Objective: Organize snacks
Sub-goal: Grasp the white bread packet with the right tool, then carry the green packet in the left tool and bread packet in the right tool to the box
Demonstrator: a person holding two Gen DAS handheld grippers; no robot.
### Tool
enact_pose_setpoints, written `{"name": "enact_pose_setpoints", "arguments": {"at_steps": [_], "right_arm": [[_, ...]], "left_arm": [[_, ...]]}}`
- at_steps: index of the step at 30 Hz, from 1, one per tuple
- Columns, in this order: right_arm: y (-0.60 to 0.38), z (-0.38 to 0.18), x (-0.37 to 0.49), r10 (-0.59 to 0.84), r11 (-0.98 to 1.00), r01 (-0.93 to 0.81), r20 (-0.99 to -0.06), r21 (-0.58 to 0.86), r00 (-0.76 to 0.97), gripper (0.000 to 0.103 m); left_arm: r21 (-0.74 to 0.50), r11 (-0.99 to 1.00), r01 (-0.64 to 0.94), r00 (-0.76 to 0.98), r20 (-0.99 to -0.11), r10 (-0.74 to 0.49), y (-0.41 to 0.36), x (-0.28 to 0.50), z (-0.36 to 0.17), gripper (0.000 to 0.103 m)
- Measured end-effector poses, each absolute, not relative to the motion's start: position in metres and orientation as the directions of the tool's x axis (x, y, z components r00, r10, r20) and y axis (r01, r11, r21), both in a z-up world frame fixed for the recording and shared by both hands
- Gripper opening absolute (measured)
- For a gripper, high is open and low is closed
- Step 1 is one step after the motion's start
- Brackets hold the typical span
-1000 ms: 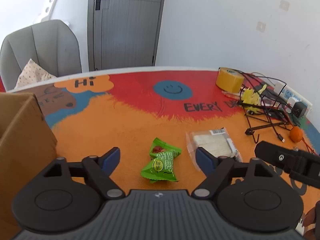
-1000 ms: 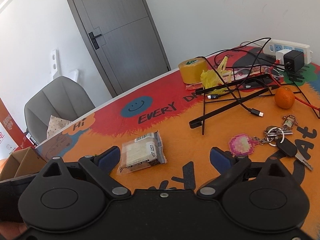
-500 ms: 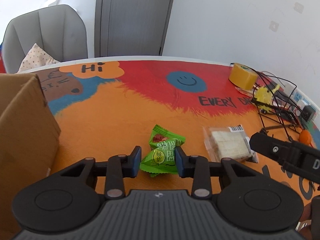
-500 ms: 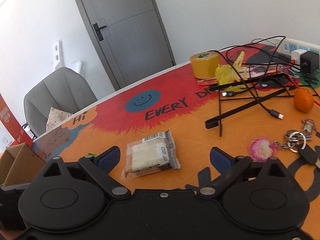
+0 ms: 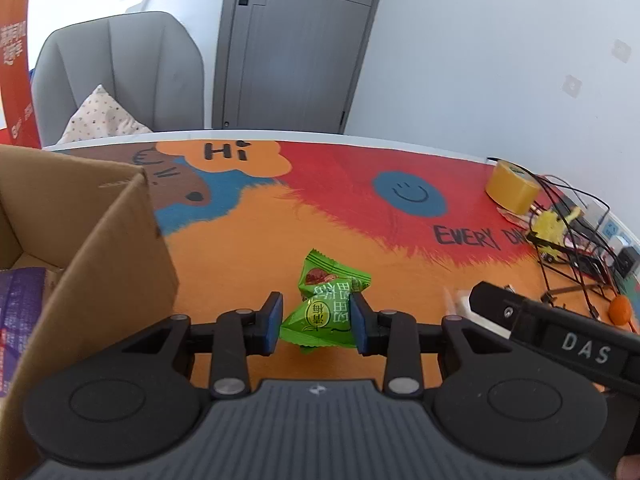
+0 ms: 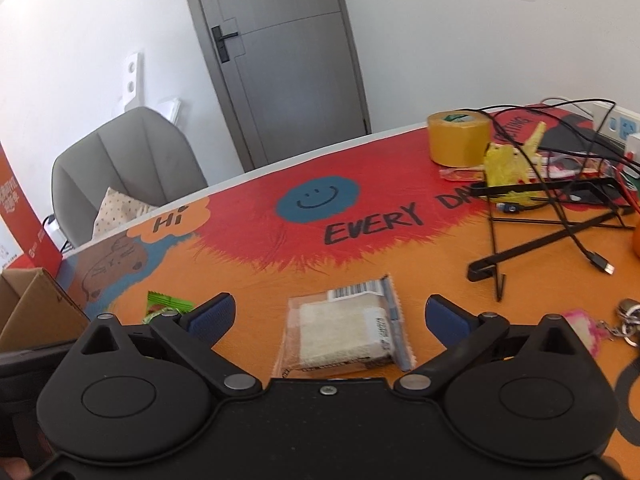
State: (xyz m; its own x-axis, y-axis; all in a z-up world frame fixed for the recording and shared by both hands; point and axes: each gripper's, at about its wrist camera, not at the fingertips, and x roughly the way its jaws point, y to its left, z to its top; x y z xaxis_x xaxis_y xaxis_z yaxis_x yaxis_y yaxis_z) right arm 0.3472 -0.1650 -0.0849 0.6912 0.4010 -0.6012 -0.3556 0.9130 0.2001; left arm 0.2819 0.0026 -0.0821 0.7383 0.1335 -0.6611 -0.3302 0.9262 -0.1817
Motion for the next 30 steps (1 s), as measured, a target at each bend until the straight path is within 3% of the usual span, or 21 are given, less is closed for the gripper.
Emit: {"name": "enact_pose_setpoints", "arguments": {"at_steps": [15,19,24,30], "right_arm": [[-0.139,-0.112,0.364,0.288,0.938,-0.343,-0.672,0.055,0.683,0.101],[-0.139,-0.108,0.358,0.252,0.939,-0.345,-0.664,-0.010,0.704,0.068],[-0.153,-0.100,0.347,0.255,0.947,-0.319,-0.647,0.019,0.719,0.059],[-0.169,-0.096,0.335,0.259,0.955,-0.288,-0.650,0.064,0.714,0.057]], "left_arm": [[-0.227,0.912,-0.342,0.739,-0.665,0.112,0.014,0.279,-0.087,0.035],[-0.226,0.914,-0.337,0.739,-0.665,0.108,0.011,0.277,-0.086,0.034],[-0.228,0.916,-0.330,0.747,-0.656,0.107,0.007,0.271,-0.079,0.035],[-0.227,0.921,-0.317,0.759,-0.643,0.103,-0.001,0.262,-0.072,0.034]]}}
